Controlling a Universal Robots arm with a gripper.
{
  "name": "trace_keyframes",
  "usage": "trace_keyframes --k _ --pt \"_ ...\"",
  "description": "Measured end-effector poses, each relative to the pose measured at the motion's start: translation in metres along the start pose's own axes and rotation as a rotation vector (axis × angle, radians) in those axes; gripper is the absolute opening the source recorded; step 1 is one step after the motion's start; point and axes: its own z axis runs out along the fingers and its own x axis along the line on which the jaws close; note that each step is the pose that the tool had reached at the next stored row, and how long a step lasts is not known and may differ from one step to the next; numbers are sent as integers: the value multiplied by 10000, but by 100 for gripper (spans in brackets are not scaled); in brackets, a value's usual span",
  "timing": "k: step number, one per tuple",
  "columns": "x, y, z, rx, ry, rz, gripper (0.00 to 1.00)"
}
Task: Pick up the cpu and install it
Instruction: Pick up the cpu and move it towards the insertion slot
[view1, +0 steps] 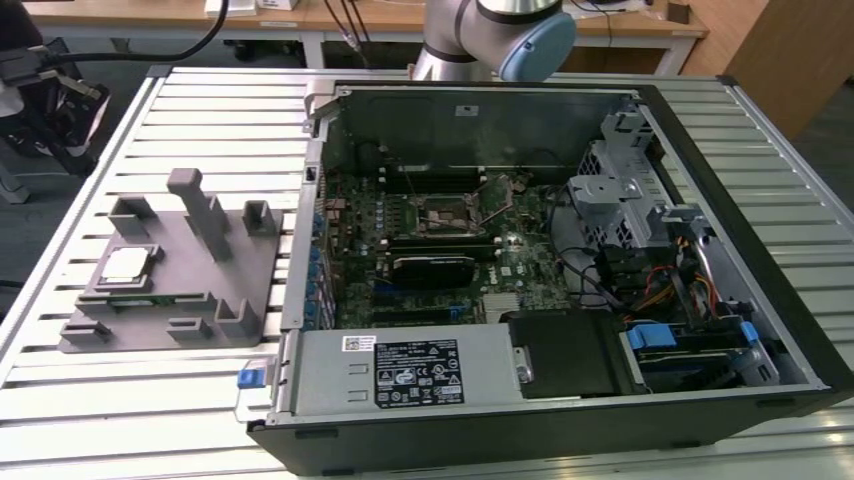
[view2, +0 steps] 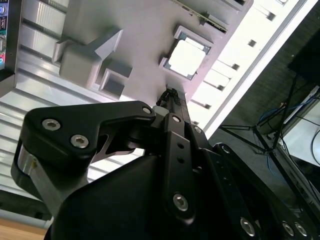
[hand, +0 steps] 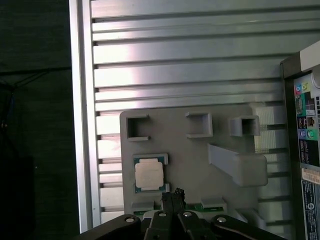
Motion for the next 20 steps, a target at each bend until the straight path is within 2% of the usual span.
trace_keyframes --k 7,8,9,11,12,14,16,17,20 --pt "0 -1 30 0 0 0 11" --pt "0 -1 33 1 0 0 17" --pt "0 -1 37 0 0 0 17" --pt "0 -2 45 1 0 0 29" --pt "0 -2 50 0 0 0 29" --pt "0 -2 61 1 4 -4 41" --pt "0 -3 76 2 11 -14 41" --pt "0 -3 86 4 18 -24 47" --pt "0 -5 120 20 64 -170 47"
